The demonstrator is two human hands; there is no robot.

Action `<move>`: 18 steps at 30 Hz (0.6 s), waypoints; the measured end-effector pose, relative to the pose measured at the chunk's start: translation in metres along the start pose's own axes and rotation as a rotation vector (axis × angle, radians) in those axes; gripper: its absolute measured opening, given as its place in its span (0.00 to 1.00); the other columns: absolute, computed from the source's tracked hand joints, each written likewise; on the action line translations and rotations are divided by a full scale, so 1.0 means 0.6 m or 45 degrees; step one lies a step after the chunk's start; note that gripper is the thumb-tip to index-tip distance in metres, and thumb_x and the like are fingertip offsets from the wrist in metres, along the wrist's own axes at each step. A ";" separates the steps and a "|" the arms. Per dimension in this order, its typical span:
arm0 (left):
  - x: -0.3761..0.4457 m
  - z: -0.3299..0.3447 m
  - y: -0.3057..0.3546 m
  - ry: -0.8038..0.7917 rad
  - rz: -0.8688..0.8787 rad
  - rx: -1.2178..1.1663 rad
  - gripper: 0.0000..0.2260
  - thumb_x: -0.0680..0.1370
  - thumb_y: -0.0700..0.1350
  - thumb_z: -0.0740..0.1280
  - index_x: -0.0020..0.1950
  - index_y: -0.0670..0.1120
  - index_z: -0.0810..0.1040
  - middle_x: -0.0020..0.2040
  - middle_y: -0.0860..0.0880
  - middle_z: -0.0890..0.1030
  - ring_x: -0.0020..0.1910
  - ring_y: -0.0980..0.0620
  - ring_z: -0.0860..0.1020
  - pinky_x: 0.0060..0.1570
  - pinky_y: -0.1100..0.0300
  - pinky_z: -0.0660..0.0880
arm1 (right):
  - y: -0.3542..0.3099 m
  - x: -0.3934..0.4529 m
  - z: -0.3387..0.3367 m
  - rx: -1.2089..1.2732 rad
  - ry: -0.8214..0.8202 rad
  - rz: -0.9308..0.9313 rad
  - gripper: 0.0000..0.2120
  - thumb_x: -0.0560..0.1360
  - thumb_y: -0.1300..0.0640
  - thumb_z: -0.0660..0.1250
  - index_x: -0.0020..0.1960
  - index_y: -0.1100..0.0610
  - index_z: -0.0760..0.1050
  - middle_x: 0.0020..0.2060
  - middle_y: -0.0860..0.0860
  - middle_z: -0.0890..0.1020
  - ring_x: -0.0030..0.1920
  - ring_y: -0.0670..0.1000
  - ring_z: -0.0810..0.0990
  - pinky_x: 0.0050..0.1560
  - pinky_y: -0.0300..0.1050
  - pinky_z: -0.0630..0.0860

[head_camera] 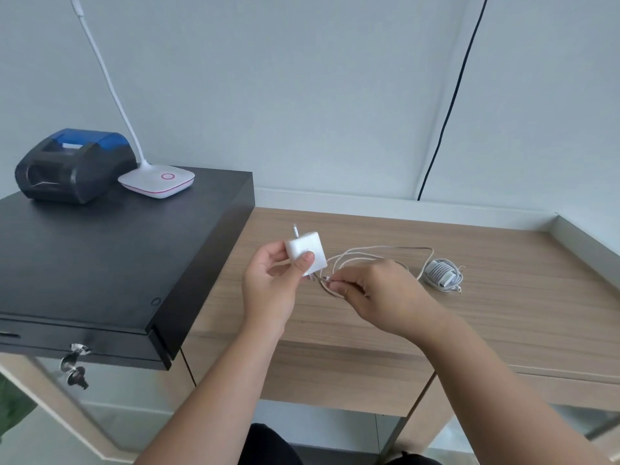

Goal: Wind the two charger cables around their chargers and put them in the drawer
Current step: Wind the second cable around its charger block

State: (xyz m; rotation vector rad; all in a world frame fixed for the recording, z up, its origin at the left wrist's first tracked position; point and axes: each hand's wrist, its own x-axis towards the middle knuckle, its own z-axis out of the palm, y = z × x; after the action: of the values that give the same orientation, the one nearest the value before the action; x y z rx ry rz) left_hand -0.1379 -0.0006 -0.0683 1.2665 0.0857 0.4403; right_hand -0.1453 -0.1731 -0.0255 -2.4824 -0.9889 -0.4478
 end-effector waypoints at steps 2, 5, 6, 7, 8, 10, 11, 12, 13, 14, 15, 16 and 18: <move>-0.006 0.000 -0.008 -0.051 0.149 0.249 0.15 0.69 0.43 0.78 0.53 0.52 0.79 0.49 0.54 0.84 0.46 0.54 0.83 0.41 0.60 0.80 | 0.001 0.008 -0.010 -0.023 -0.033 -0.016 0.08 0.77 0.51 0.63 0.41 0.51 0.77 0.31 0.45 0.78 0.33 0.50 0.75 0.36 0.51 0.75; -0.011 -0.005 -0.014 -0.120 0.325 0.523 0.17 0.70 0.47 0.77 0.56 0.52 0.79 0.50 0.54 0.84 0.45 0.59 0.83 0.42 0.63 0.79 | 0.012 0.021 -0.038 -0.063 0.009 0.026 0.06 0.75 0.51 0.66 0.43 0.50 0.80 0.30 0.44 0.78 0.31 0.47 0.72 0.36 0.48 0.75; -0.011 -0.008 -0.012 -0.146 0.331 0.549 0.17 0.70 0.48 0.77 0.57 0.52 0.79 0.50 0.54 0.84 0.45 0.59 0.82 0.43 0.63 0.79 | 0.015 0.027 -0.049 -0.066 0.025 0.039 0.05 0.75 0.51 0.67 0.43 0.50 0.80 0.29 0.44 0.77 0.30 0.46 0.72 0.35 0.47 0.75; -0.011 -0.010 -0.009 -0.184 0.318 0.553 0.17 0.71 0.48 0.76 0.58 0.52 0.79 0.51 0.54 0.84 0.45 0.60 0.82 0.43 0.64 0.78 | 0.017 0.032 -0.059 -0.061 0.031 0.053 0.05 0.75 0.50 0.68 0.43 0.50 0.81 0.29 0.44 0.78 0.30 0.45 0.72 0.35 0.46 0.74; -0.012 -0.011 -0.005 -0.240 0.300 0.544 0.17 0.71 0.49 0.76 0.59 0.52 0.79 0.51 0.54 0.84 0.45 0.59 0.83 0.43 0.63 0.79 | 0.018 0.037 -0.068 -0.051 0.029 0.067 0.06 0.75 0.50 0.69 0.43 0.50 0.81 0.28 0.44 0.77 0.30 0.43 0.72 0.34 0.45 0.72; -0.014 -0.012 0.002 -0.362 0.273 0.522 0.19 0.71 0.51 0.75 0.60 0.52 0.79 0.52 0.53 0.84 0.47 0.57 0.83 0.44 0.60 0.80 | 0.020 0.045 -0.078 -0.009 0.017 0.101 0.05 0.74 0.48 0.70 0.42 0.49 0.82 0.25 0.40 0.75 0.28 0.41 0.72 0.31 0.37 0.65; -0.015 -0.013 0.006 -0.405 0.263 0.517 0.18 0.71 0.51 0.75 0.60 0.52 0.79 0.52 0.53 0.84 0.47 0.55 0.83 0.45 0.57 0.81 | 0.021 0.048 -0.081 0.038 0.011 0.123 0.05 0.73 0.48 0.71 0.42 0.48 0.82 0.23 0.39 0.74 0.28 0.41 0.71 0.30 0.35 0.62; -0.015 -0.014 0.010 -0.431 0.246 0.504 0.18 0.71 0.51 0.75 0.60 0.52 0.80 0.51 0.53 0.85 0.47 0.54 0.83 0.46 0.54 0.81 | 0.023 0.052 -0.083 0.109 0.008 0.135 0.04 0.73 0.48 0.71 0.41 0.47 0.82 0.23 0.38 0.73 0.27 0.42 0.70 0.30 0.34 0.60; -0.016 -0.015 0.014 -0.447 0.222 0.484 0.17 0.71 0.51 0.75 0.59 0.52 0.80 0.50 0.54 0.85 0.47 0.53 0.83 0.47 0.52 0.81 | 0.025 0.055 -0.083 0.197 0.014 0.139 0.04 0.72 0.49 0.72 0.40 0.46 0.82 0.22 0.39 0.72 0.26 0.44 0.68 0.30 0.35 0.60; -0.016 -0.017 0.017 -0.459 0.194 0.465 0.18 0.70 0.52 0.75 0.58 0.52 0.80 0.50 0.54 0.85 0.47 0.52 0.83 0.48 0.50 0.81 | 0.028 0.057 -0.082 0.285 0.023 0.145 0.04 0.72 0.49 0.73 0.39 0.47 0.81 0.21 0.42 0.71 0.25 0.45 0.64 0.30 0.37 0.60; -0.016 -0.020 0.020 -0.474 0.173 0.456 0.18 0.69 0.54 0.75 0.58 0.53 0.81 0.50 0.54 0.85 0.47 0.52 0.83 0.48 0.50 0.81 | 0.030 0.058 -0.080 0.356 0.033 0.154 0.05 0.71 0.49 0.74 0.38 0.48 0.81 0.20 0.44 0.69 0.25 0.46 0.62 0.30 0.39 0.60; -0.016 -0.022 0.023 -0.495 0.166 0.460 0.18 0.69 0.55 0.75 0.57 0.54 0.81 0.49 0.54 0.85 0.47 0.52 0.83 0.48 0.50 0.81 | 0.032 0.059 -0.078 0.403 0.039 0.159 0.06 0.69 0.49 0.74 0.37 0.50 0.81 0.20 0.44 0.67 0.26 0.45 0.61 0.30 0.40 0.59; -0.018 -0.028 0.030 -0.538 0.169 0.468 0.15 0.70 0.52 0.75 0.55 0.56 0.81 0.48 0.54 0.85 0.45 0.52 0.83 0.46 0.52 0.81 | 0.034 0.061 -0.073 0.439 0.027 0.149 0.11 0.67 0.46 0.75 0.36 0.54 0.81 0.21 0.45 0.65 0.27 0.46 0.60 0.31 0.42 0.59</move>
State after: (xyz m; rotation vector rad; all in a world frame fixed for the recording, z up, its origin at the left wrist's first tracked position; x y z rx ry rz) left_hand -0.1576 0.0145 -0.0586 1.7101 -0.2881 0.2677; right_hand -0.1114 -0.1877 0.0229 -2.2046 -0.8286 -0.2415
